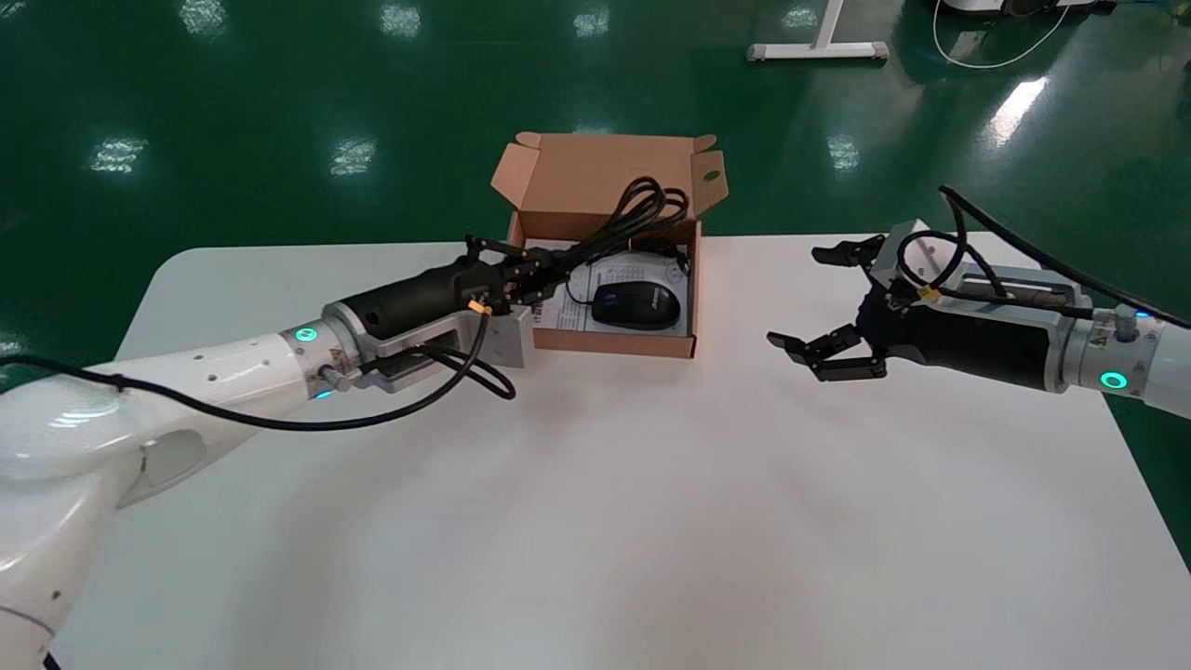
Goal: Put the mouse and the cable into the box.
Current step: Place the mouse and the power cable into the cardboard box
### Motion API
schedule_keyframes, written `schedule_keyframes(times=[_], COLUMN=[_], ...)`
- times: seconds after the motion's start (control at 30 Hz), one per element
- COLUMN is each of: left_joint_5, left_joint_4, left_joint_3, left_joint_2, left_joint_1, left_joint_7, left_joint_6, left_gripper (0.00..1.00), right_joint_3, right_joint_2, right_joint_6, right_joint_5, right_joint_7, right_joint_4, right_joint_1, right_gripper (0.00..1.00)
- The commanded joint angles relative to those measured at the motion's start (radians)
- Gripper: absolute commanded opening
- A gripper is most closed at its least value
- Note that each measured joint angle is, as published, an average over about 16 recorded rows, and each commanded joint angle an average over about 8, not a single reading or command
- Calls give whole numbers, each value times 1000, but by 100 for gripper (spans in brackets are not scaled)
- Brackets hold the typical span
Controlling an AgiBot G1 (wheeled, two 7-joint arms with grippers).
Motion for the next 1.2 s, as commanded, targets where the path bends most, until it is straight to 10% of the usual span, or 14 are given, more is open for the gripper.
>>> schedule_keyframes(times=[0.03, 0.33, 0.6, 1.2], left_joint_5=[-10, -75, -96, -95], left_joint_4=[87, 363, 467, 442], left_joint_3=[-1, -44, -59, -57], left_joint_2=[37, 112, 122, 117], left_joint_1=[-37, -128, -165, -156], left_joint_7=[68, 304, 369, 360], left_joint_6=[21, 71, 103, 98], left_gripper=[0, 6, 99, 100], right_joint_3=[0, 0, 1, 4], right_joint_2=[0, -1, 2, 1], right_joint_6=[0, -1, -6, 0], right_joint_5=[0, 0, 1, 5], right_joint_7=[-1, -4, -4, -2], right_joint_4=[-1, -6, -8, -9], right_joint_1=[1, 2, 2, 5], right_gripper=[100, 100, 100, 100])
